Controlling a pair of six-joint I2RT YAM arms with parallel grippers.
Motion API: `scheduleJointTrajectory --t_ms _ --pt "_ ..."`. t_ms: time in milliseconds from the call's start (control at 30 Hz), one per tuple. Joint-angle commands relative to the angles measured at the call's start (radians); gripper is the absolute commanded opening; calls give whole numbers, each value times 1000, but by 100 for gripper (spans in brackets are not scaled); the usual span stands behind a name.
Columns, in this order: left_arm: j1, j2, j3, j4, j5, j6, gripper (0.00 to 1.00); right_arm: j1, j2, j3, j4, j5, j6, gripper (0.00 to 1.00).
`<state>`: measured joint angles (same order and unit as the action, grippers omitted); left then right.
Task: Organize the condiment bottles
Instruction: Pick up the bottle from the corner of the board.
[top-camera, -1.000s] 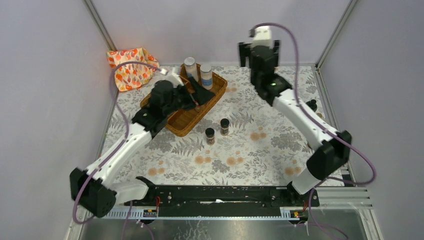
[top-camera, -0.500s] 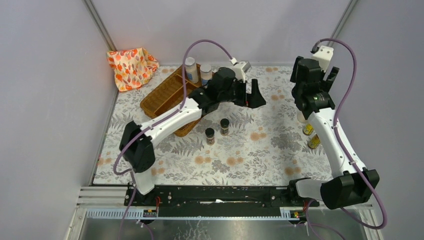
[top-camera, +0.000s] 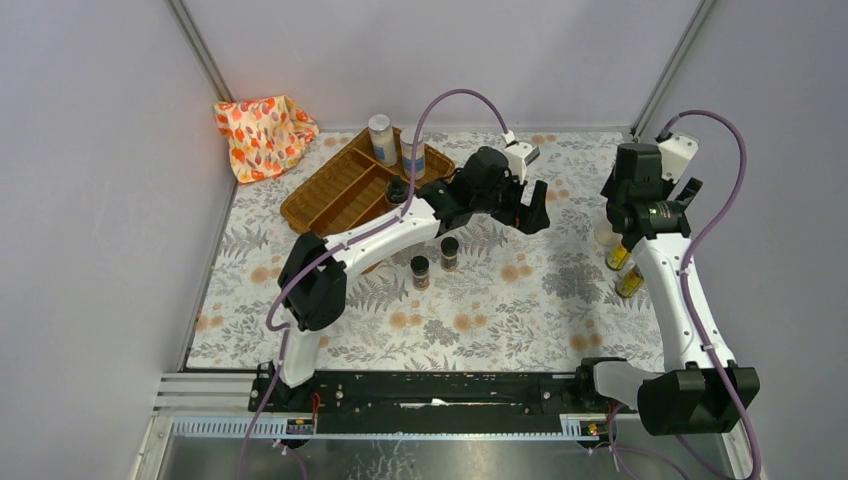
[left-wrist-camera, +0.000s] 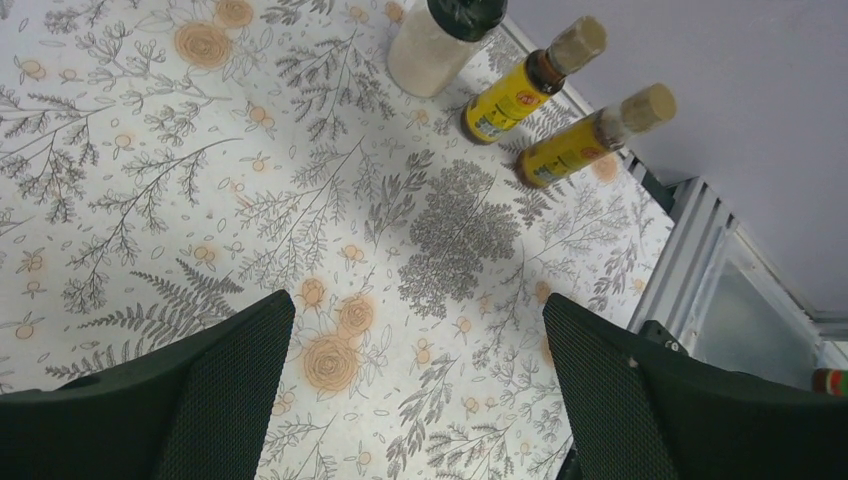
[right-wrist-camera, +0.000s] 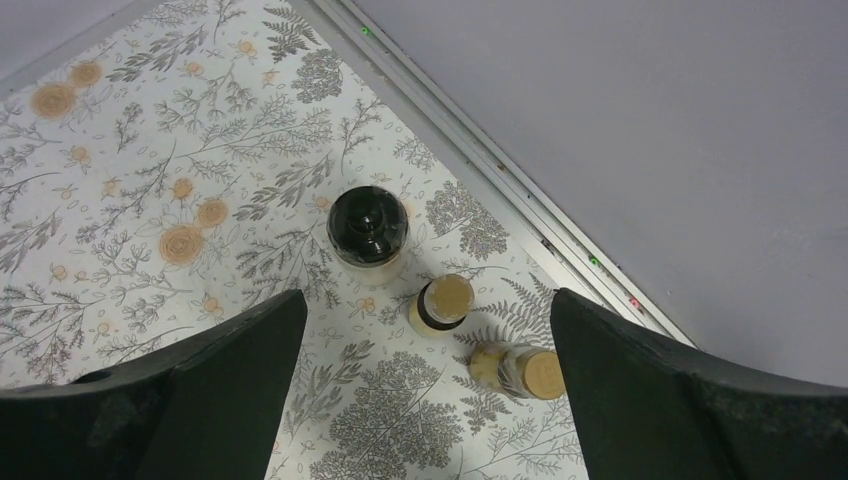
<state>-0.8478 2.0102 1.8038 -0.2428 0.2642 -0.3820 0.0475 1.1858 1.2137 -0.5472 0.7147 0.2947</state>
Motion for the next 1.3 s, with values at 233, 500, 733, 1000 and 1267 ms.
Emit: scheduleJointTrajectory --t_ms 233,500,733,1000,1267 --pt "-12 -79 -110 84 -91 52 99 -55 55 26 -84 -67 52 100" --pt "-12 -114 -146 78 -137 97 99 -138 239 162 -123 -169 78 100" --pt "-13 -117 -145 62 -167 131 99 -159 356 292 -189 -232 92 100" --pt "-8 -127 -151 45 -202 124 99 -191 474 442 -357 -336 110 100" --pt "-7 -152 -190 60 -215 95 99 -227 550 476 -414 -412 112 100"
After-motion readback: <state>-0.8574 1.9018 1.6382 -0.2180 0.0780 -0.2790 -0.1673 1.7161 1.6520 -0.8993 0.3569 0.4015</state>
